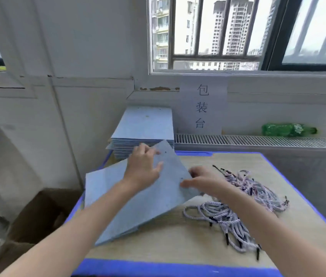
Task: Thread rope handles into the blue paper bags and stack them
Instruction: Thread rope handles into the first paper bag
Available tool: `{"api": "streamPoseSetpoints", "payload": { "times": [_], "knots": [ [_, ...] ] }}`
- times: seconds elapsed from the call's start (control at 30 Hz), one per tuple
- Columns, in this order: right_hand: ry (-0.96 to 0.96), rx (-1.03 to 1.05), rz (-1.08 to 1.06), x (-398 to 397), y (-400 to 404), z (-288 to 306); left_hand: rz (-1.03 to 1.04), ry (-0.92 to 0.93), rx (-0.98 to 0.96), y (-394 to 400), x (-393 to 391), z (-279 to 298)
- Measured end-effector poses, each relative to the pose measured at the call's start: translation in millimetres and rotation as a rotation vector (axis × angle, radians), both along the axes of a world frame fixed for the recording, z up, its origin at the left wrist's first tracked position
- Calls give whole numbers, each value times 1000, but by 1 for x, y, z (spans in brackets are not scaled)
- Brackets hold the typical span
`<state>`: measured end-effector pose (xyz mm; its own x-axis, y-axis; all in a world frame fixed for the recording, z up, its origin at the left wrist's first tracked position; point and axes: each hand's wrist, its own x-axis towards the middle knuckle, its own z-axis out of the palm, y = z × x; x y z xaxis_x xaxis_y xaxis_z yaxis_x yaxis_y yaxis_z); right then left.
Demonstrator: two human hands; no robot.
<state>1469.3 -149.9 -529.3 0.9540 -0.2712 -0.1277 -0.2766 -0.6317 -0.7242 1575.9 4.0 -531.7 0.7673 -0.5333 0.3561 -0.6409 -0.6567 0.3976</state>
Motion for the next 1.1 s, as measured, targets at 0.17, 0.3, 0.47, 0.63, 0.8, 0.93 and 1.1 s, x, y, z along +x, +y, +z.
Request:
{"api": "streamPoseSetpoints", "payload": {
  "times": [0.17,0.3,0.47,0.63,0.8,0.93,1.1],
  "knots": [
    [77,-342,96,-12,18,-23,-54,71,343,-6,-39,-48],
    [-19,-371,3,0,19,-30,-68,5,293,3,-34,-66],
    [-164,-343,-264,26,9,-44,-212,-1,312,15,-18,-68],
    [-101,-527,-372,44,9,-55,-375,80,204,28,4,-63],
    [-221,-495,-268,36,6,-60,-288,-26,70,26,4,-65],
    [-375,-456,-218,23,10,-65,-118,-165,98,26,-5,-65],
    [-455,-345,-142,30,8,-61,16,-131,383,11,-20,-63]
  ]
}}
